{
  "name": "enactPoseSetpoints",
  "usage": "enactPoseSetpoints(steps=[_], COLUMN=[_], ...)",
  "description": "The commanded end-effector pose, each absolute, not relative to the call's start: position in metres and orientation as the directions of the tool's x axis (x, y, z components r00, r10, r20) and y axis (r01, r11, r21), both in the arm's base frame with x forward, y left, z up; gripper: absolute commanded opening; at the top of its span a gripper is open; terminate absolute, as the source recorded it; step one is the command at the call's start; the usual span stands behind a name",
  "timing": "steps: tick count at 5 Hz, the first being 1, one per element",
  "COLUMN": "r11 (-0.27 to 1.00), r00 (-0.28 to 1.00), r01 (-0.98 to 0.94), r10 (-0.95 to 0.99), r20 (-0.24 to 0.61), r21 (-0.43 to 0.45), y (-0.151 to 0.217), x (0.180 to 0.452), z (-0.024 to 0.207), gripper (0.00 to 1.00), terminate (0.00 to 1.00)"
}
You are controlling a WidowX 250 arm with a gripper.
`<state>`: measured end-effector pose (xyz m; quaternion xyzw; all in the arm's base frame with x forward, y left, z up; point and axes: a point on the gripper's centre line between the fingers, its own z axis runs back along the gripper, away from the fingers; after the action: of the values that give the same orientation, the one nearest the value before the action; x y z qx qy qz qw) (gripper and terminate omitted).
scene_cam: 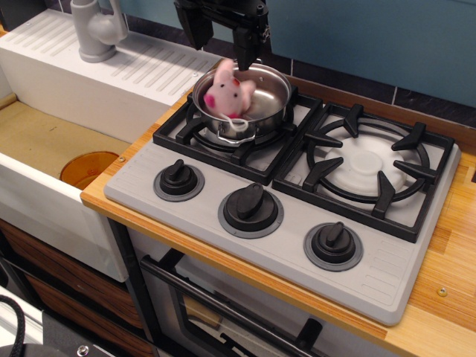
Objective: Put pan on stove and put stuffedpig in pan
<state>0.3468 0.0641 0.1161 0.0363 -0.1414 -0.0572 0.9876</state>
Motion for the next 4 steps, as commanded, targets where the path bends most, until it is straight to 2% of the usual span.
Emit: enactPoseSetpoints(steps=[1, 2, 3, 4], r11=[0.991, 0.989, 0.980, 0.970], r00=[0.947, 0.948, 0.940, 0.934], r01=[0.065, 0.053, 0.046, 0.041], r10=[-0.099, -0.093, -0.107, -0.122], r20=[0.305, 0.305, 0.323, 0.335], r21=[0.119, 0.137, 0.192, 0.239], y=[0.057, 0.051, 0.049, 0.047], x=[0.347, 0.348, 0.346, 0.347], z=[0.129, 0.134, 0.144, 0.144], gripper=[1.00, 1.00, 1.00, 1.00], terminate=[0.00, 0.00, 0.00, 0.00])
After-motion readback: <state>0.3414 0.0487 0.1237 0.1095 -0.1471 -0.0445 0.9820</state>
